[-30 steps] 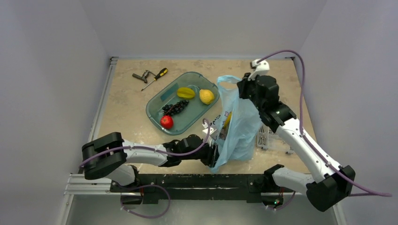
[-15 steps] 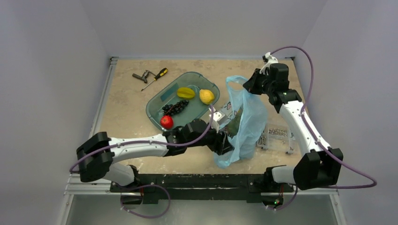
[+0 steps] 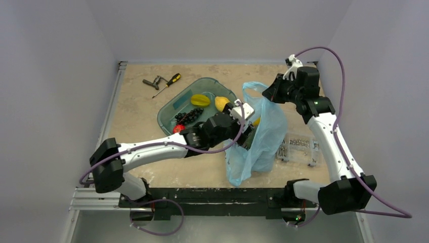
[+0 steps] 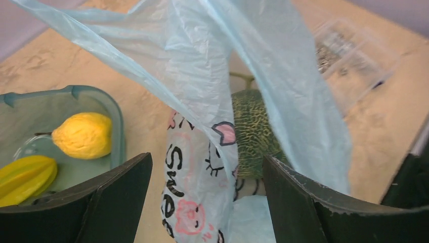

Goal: Take the fake fruits out of the plastic bag

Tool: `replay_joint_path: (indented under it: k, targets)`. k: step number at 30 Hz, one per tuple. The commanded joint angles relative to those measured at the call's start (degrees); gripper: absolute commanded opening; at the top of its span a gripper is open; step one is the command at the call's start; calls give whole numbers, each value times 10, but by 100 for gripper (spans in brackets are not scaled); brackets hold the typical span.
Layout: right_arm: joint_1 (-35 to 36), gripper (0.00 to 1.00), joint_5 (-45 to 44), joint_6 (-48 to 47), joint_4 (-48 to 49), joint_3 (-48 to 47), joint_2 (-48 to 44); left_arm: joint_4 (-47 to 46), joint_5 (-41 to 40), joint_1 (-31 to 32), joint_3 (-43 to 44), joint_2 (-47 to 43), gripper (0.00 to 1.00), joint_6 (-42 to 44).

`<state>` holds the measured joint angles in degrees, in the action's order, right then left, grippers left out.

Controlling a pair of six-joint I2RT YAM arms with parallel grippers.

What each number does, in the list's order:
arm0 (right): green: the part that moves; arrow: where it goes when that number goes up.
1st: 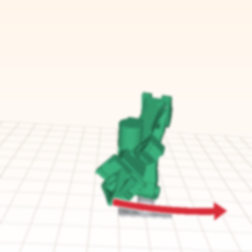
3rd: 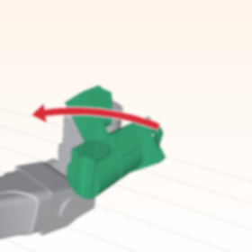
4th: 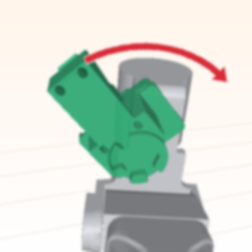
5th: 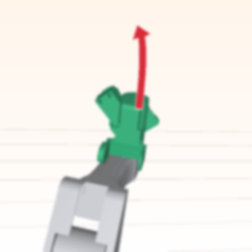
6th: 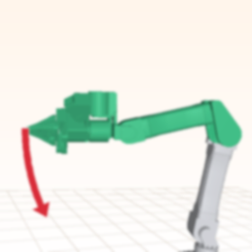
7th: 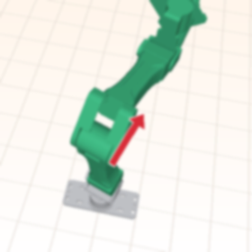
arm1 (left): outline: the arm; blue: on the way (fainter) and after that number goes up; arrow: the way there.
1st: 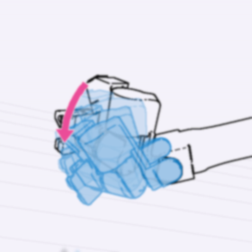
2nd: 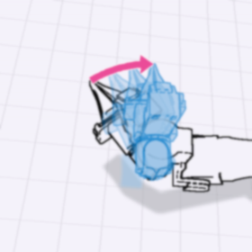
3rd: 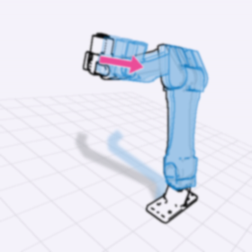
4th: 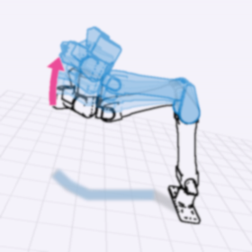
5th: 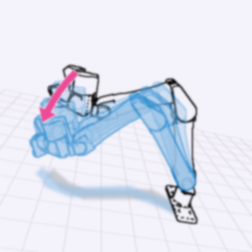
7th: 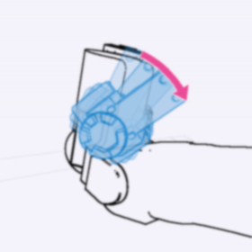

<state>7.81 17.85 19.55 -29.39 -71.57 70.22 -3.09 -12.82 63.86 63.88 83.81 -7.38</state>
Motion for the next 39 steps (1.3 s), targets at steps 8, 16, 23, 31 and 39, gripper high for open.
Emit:
replay_joint_path:
  k: [8,16,23,31,39]
  targets:
    - [0,0,35,10,-26,-35,-1,42,-104,-10,126,147,64,91]
    - [101,88,-287,-7,-238,-77,-7,144,143,-104,212,139,0,-66]
    - [155,99,-336,44,-276,-22,-93,157,221,-128,203,112,0,-174]
    - [265,99,-487,133,-290,37,-85,114,316,-162,194,127,0,-256]
    - [199,72,-363,37,-60,29,-79,45,429,-188,145,113,0,-250]
